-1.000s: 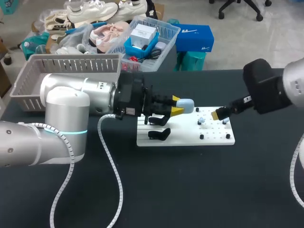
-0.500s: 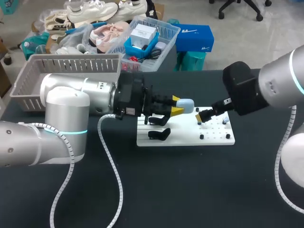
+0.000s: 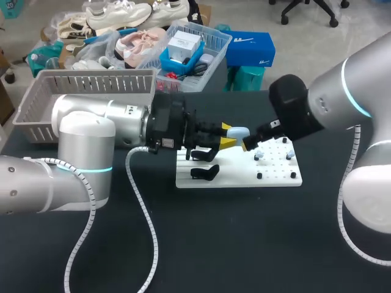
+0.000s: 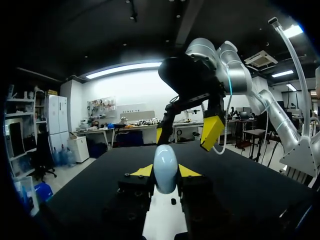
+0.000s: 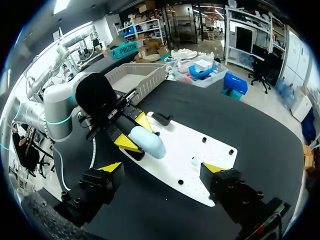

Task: Pick up each earbud case from the left stands, insert the matching earbuds, close the lid, and place the case in the box.

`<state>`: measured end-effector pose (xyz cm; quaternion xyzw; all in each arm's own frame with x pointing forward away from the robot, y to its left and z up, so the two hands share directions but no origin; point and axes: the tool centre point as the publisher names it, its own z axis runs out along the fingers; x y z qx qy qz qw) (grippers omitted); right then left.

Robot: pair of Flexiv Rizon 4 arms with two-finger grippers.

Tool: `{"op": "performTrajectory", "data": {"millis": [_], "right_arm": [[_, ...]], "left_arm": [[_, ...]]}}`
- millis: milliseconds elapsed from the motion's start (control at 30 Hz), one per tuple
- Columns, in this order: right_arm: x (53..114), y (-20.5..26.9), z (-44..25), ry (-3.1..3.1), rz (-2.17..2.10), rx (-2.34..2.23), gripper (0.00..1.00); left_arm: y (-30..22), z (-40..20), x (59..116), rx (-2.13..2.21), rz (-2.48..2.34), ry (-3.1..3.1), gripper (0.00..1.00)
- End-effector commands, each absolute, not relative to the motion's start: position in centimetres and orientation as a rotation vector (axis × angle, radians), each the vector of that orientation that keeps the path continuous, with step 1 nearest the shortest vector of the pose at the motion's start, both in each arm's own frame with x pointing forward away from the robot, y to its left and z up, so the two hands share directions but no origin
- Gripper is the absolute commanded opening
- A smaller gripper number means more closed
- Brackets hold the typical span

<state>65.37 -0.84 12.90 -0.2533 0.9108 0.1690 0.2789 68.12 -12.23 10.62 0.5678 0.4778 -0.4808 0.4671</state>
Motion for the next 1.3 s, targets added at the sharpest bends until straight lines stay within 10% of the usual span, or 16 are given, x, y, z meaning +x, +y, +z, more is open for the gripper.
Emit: {"op": "performTrajectory", "data": {"millis": [33, 1300], "right_arm": [[65.6, -0.6, 12.7, 2.444, 0.395, -0.652, 1.0], [67.4, -0.4, 12.0, 2.466, 0.369, -0.612, 1.0]], "left_arm": [[-12.2, 10.5, 68.2, 1.393, -1.181, 1.17, 0.0], [-12.2, 10.5, 68.2, 1.393, -1.181, 1.17, 0.0]]}}
